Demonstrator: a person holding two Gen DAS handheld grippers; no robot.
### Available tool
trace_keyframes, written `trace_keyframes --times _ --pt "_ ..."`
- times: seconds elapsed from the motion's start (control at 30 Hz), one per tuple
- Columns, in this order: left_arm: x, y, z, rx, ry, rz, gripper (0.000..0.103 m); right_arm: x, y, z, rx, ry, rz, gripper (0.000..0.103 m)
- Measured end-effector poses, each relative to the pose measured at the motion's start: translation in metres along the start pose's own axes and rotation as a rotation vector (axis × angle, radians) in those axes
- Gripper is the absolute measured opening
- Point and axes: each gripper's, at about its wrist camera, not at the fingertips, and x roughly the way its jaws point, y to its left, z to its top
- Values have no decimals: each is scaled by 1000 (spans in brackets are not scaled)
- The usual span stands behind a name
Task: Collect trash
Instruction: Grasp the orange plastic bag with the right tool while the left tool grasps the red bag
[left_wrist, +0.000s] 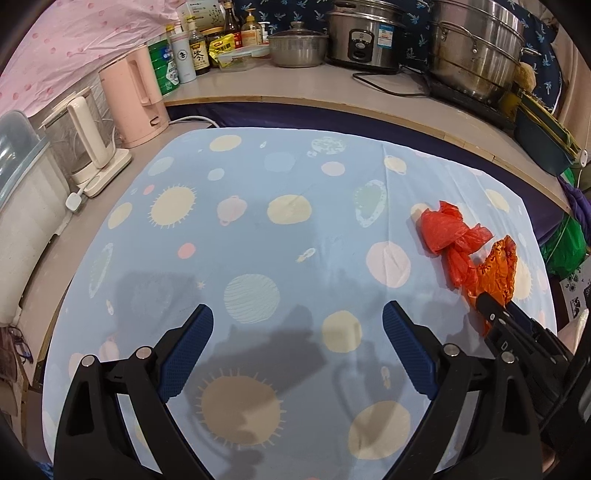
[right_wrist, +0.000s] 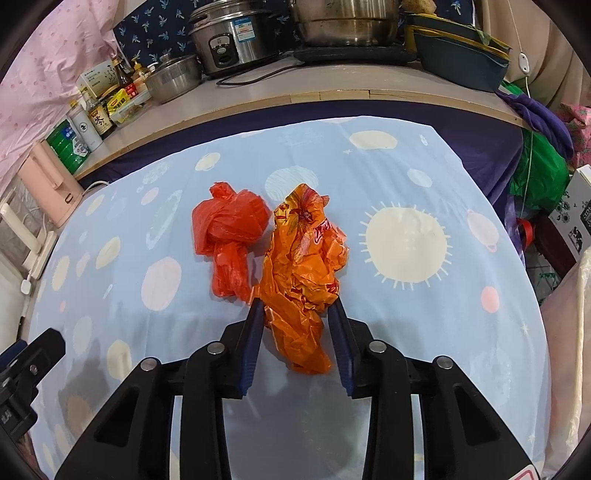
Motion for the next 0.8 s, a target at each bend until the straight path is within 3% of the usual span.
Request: trace_keyframes --times 0.57,0.8 --pt "18 -95 29 96 -28 -88 90 -43 -58 -8 71 -45 -5 32" --pt "42 -129 35 119 -15 -85 90 -44 -75 -8 103 -43 1 32"
